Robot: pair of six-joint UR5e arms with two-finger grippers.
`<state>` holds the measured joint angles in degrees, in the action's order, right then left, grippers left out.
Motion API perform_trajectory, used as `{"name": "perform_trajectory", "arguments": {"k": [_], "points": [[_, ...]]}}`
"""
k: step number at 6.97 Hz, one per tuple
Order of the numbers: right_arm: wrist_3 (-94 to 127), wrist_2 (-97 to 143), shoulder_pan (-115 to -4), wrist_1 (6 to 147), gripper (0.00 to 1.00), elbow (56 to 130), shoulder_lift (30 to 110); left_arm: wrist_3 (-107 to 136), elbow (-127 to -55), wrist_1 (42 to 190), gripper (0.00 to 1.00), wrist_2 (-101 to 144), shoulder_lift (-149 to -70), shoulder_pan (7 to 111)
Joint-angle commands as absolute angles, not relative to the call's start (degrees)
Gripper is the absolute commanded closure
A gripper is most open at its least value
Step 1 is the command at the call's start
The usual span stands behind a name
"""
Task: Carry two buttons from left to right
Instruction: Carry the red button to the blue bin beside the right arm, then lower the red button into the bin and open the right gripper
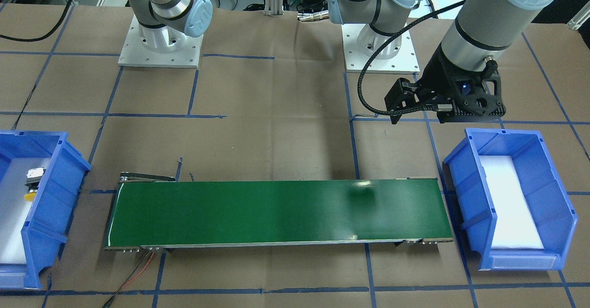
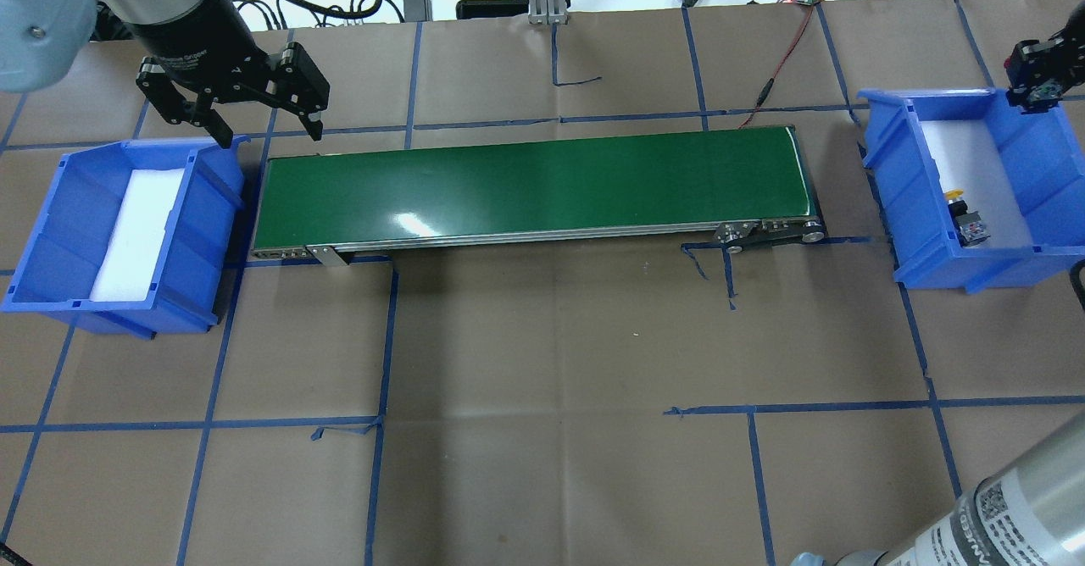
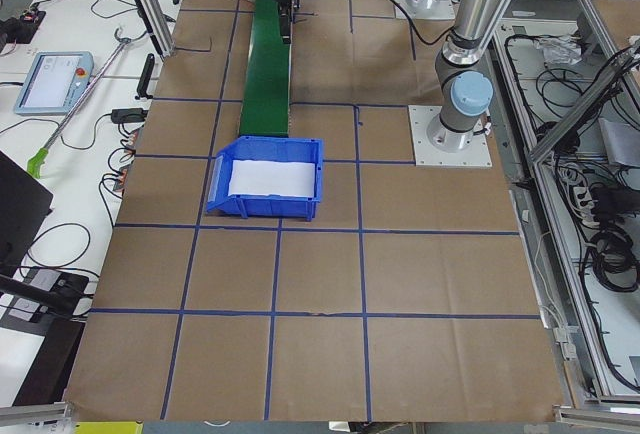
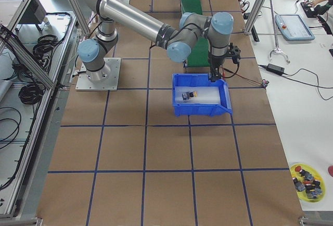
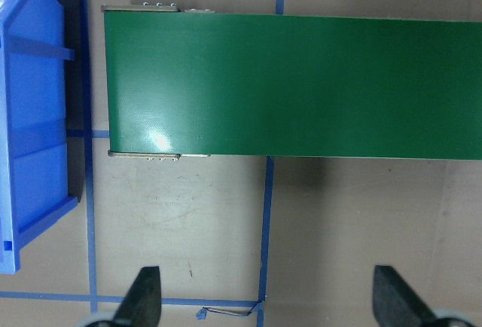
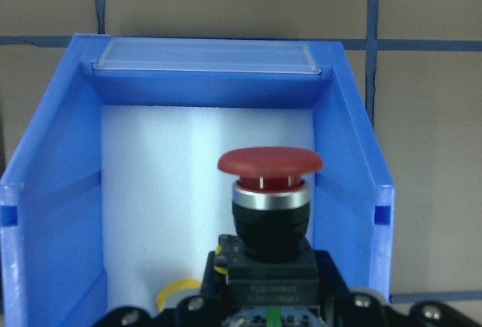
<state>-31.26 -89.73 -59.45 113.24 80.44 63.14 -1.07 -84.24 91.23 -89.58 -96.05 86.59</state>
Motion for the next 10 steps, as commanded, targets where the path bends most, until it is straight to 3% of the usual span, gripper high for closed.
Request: {"name": "perform_trajectory", "arguments": {"k": [1,8,9,10], "points": [[-32.17,-87.54,-59.59,120.81,0.96,84.70,62.14,-1.05,-84.20,91.23,0.01,-89.56,-96.06,86.57],[-31.55,-87.63,-61.17,124.45,0.95,90.35,58.54,-1.05,-84.20,91.23,0.01,-89.56,-96.06,86.57],[-31.38,-87.71,-61.17,124.37,0.87,90.44,58.54,-1.05,-84.20,91.23,0.01,-89.56,-96.06,86.57],[-31.46,-87.63,-61.17,124.37,0.38,90.35,58.71,-1.05,-84.11,91.23,0.01,-89.56,-96.06,86.66]]}}
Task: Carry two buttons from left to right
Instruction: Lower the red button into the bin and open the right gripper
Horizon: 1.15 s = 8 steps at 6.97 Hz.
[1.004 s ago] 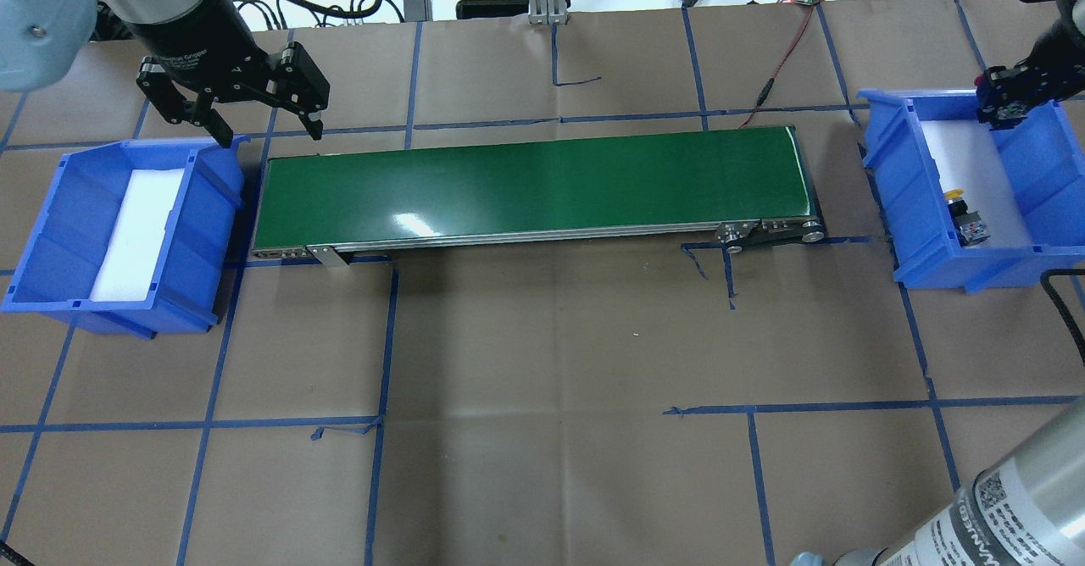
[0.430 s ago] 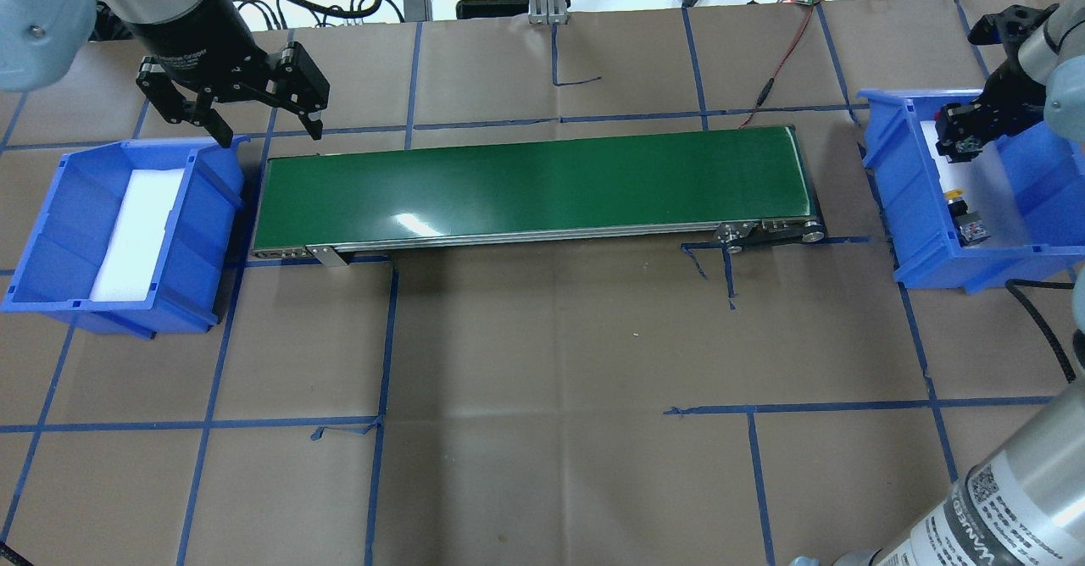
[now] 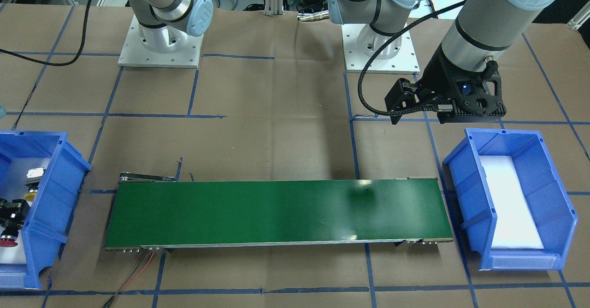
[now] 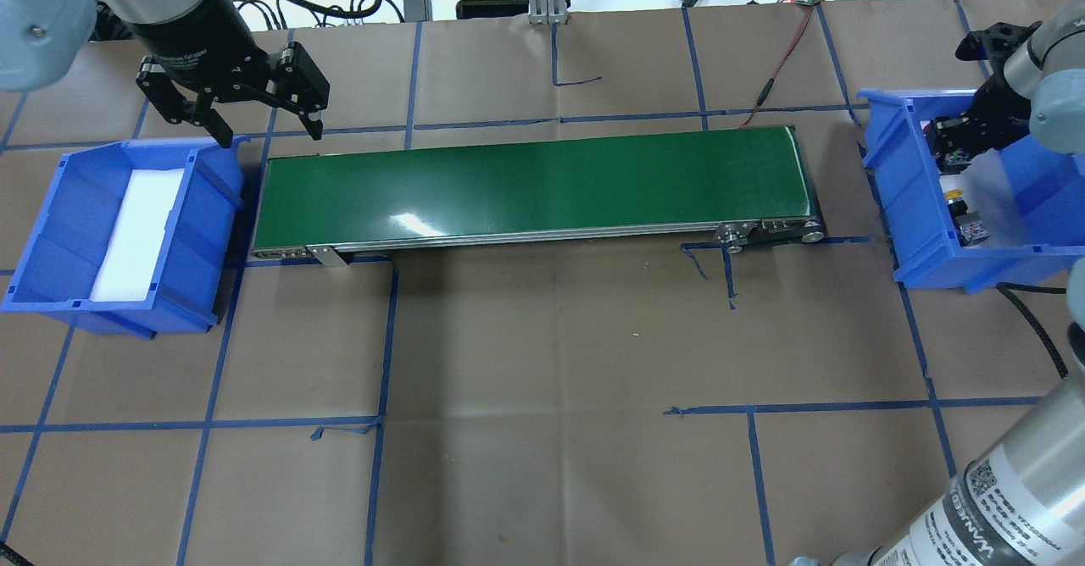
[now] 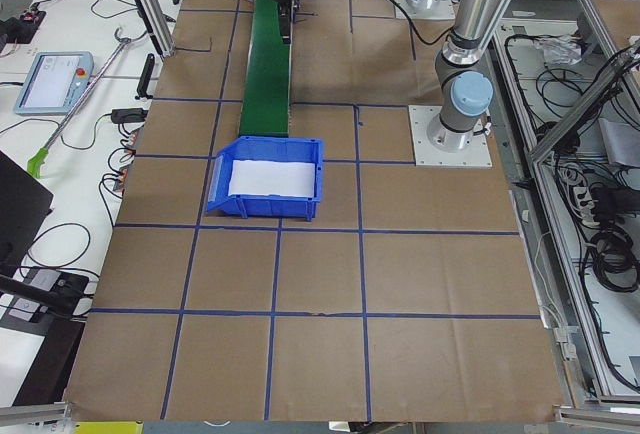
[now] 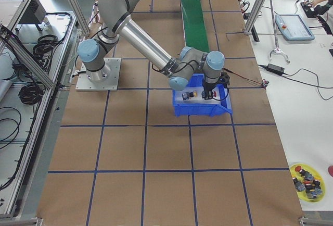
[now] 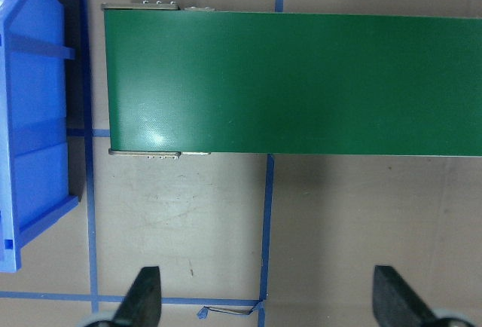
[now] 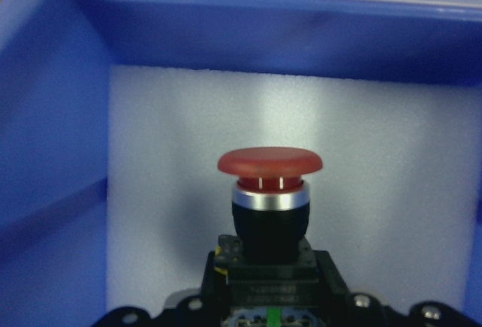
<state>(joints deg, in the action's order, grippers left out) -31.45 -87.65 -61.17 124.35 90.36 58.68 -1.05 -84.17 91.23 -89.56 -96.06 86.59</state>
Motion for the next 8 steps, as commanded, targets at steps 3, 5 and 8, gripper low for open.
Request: {"name": "perform_trajectory", "arguments": {"k": [3,5,8], "points": [[-31.38,-87.54,-61.17,123.84,0.01,89.74,59.41,-1.05,-84.02,91.23,0.01,-89.56,-96.15,86.57],[-30.94,-87.97,-61.17,123.05,0.01,88.69,64.65,-1.05,-84.02,91.23,0.01,-89.56,-96.07,86.57],[-27.44,-88.59,-64.92,121.03,0.00,88.24,73.62,-1.05,-83.93,91.23,0.01,-89.56,-96.15,86.57]]}}
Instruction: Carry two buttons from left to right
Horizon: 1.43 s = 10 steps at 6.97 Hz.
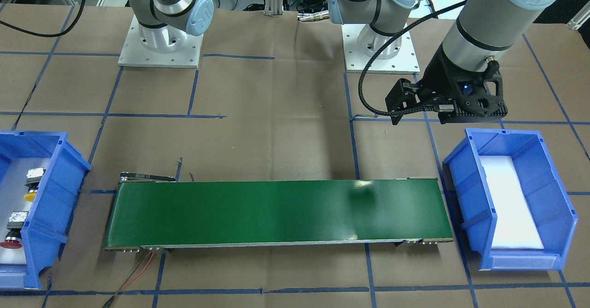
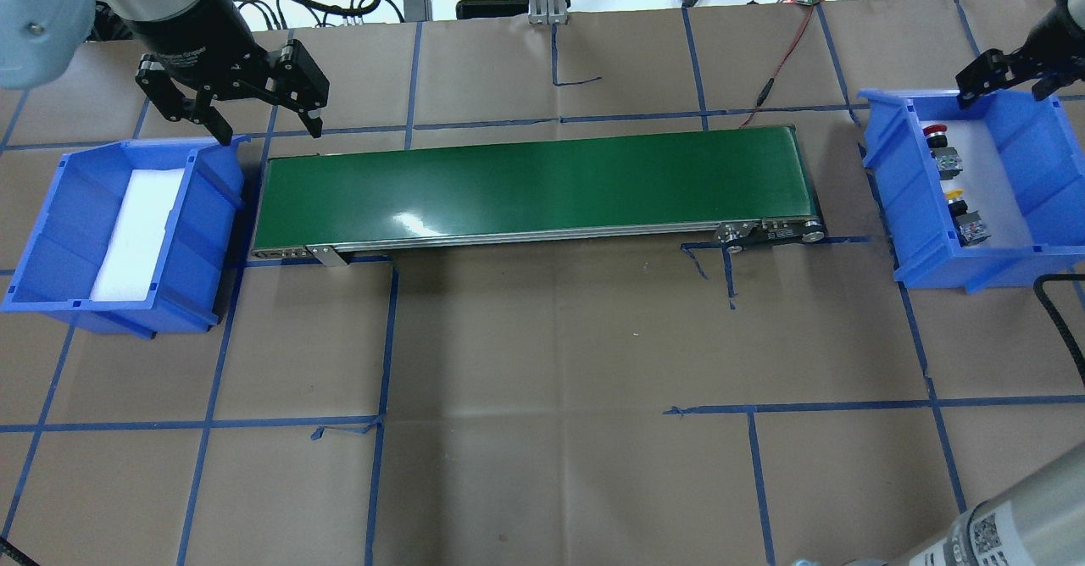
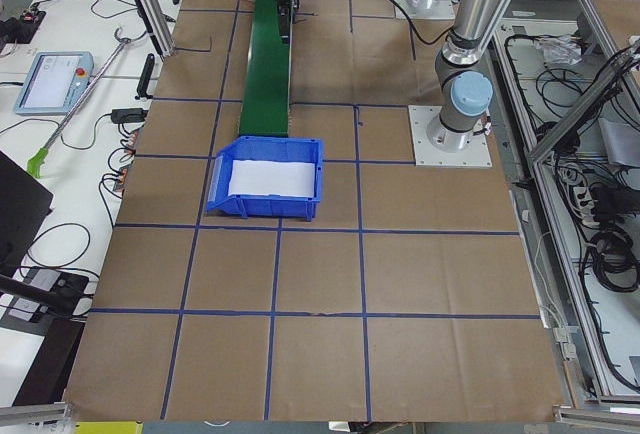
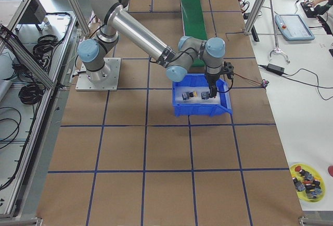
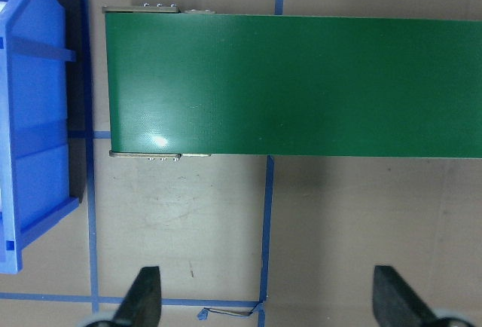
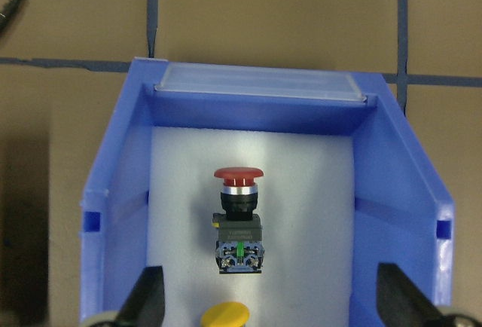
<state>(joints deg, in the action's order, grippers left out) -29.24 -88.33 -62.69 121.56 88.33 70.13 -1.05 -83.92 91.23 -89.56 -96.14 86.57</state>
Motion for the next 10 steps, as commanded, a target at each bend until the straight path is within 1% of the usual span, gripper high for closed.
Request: {"name": "perform_trajectory", "arguments": {"k": [1,3,4,6,10], "points": [[-21.51,-88.59,-67.91,115.98,0.00,88.24,77.83,-0.97,-83.94,91.23,0.01,-89.56,-96.15,86.57],[-7.18,-87.98,-74.32,102.98,0.00,88.33,84.44,-0.88,-83.85,91.23,0.01,-89.56,-96.24,86.57],[-4.07,-88.15,-77.66,99.18,0.00,88.24,86.46,-0.88,-83.85,91.23,0.01,-89.56,-96.15,86.66],[-3.78,-89.12,-83.82,95.73,0.00,88.24,88.15,-0.97,-83.94,91.23,0.01,-89.56,-96.15,86.57],[1.05,-91.32,-90.25,93.43,0.00,89.03,89.21,-0.97,-84.11,91.23,0.01,-89.56,-95.98,86.57]]}}
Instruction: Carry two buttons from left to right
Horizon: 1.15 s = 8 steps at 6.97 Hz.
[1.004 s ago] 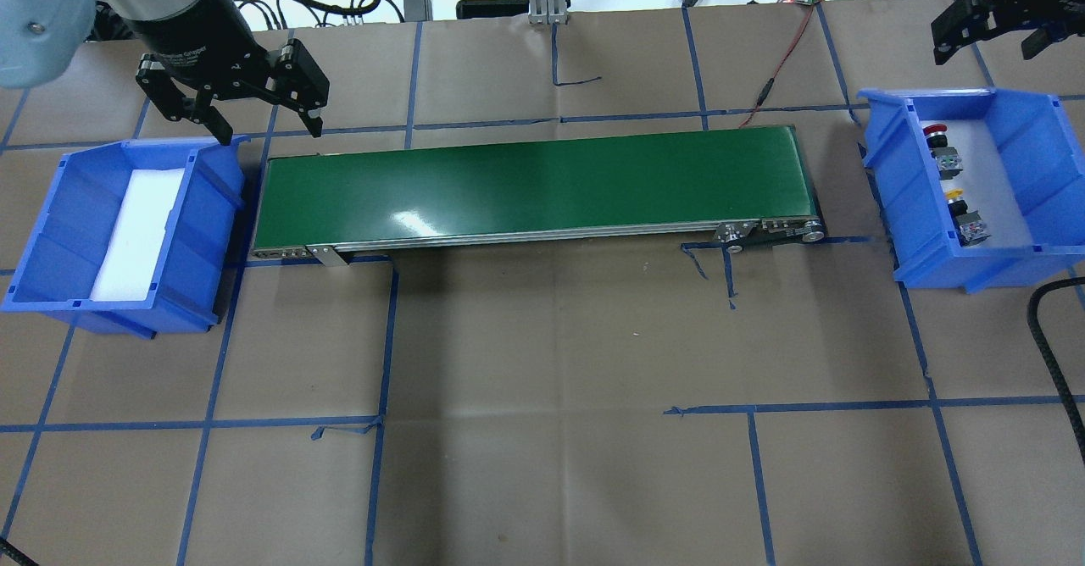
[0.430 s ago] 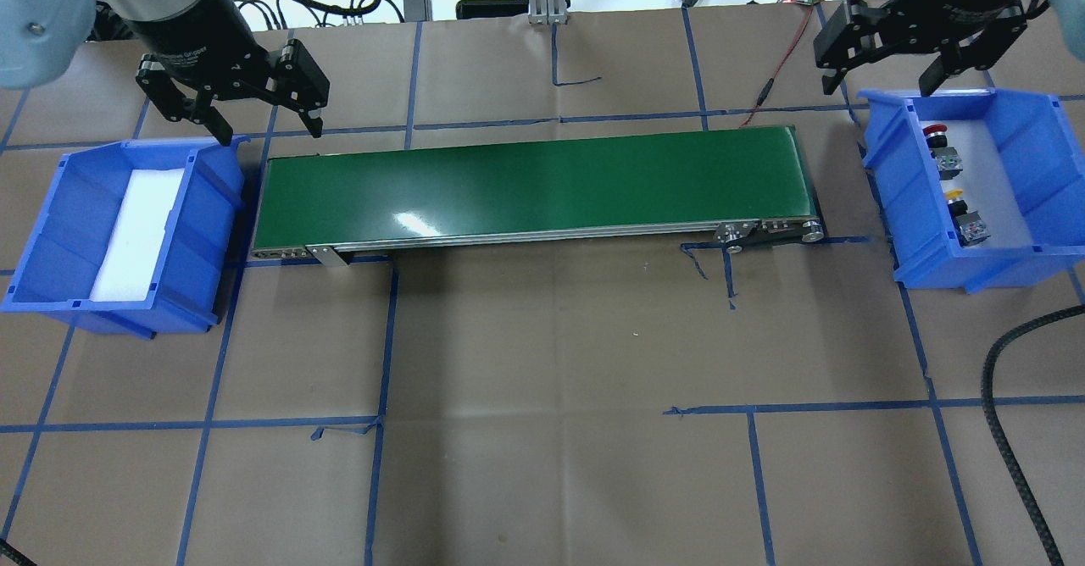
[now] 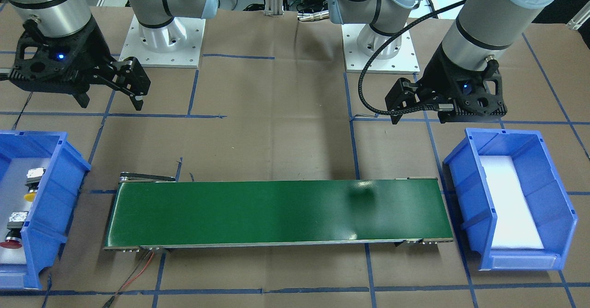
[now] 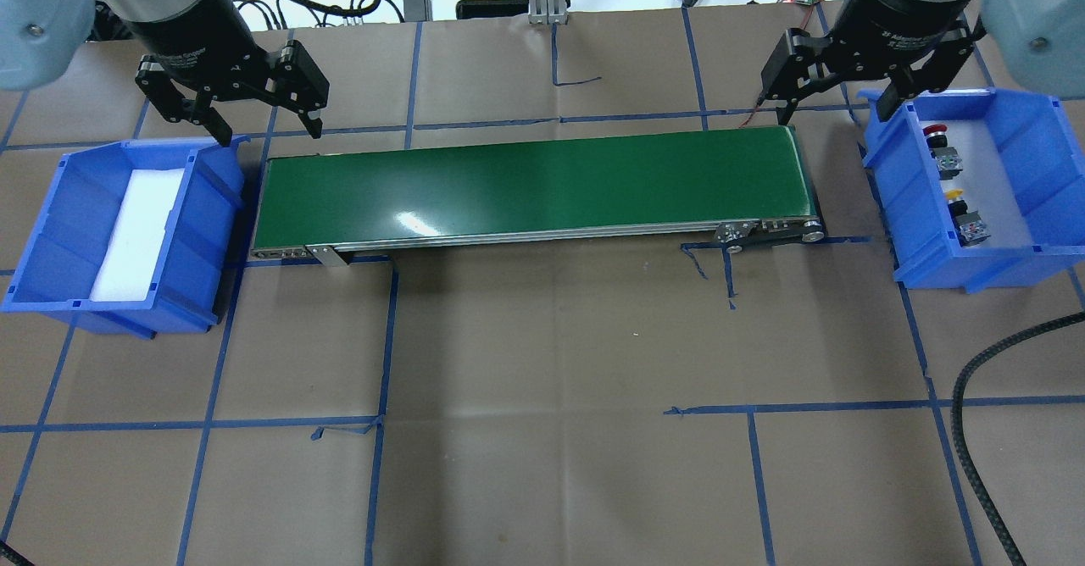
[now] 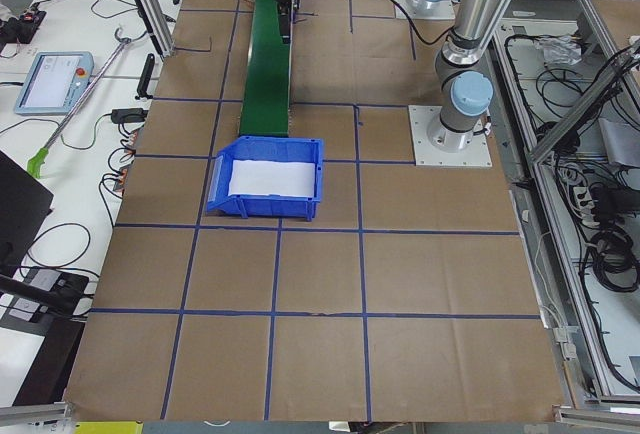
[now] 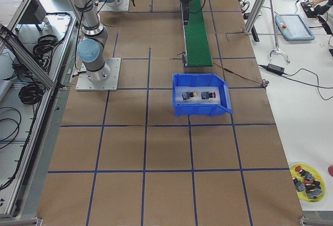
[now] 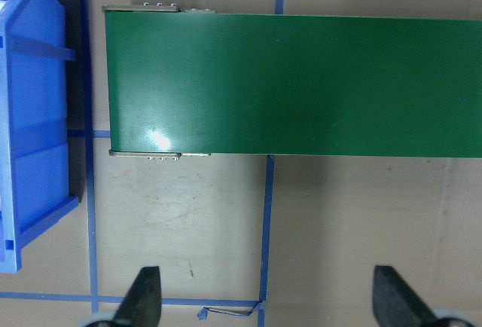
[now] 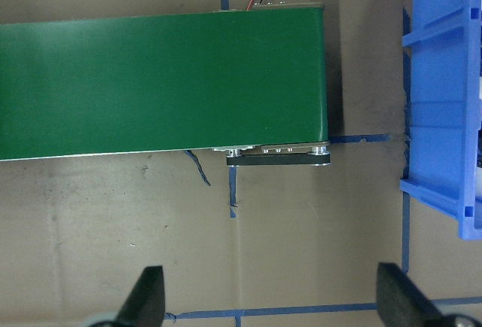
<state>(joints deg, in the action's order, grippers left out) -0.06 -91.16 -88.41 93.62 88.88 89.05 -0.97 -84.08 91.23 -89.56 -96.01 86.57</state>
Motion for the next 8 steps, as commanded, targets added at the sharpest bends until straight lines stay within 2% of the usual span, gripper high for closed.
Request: {"name": "perform_trajectory", "arguments": {"k": [1,8], "points": [[1.05,-91.14,-91.39,93.60,0.00,88.95,89.30,-0.97,-84.11,91.23,0.01,-89.56,-95.98,86.57],[0.97,-90.88,-91.93,93.60,0.00,90.43,90.87,-0.88,-84.02,91.23,0.01,-89.56,-96.06,86.57]]}}
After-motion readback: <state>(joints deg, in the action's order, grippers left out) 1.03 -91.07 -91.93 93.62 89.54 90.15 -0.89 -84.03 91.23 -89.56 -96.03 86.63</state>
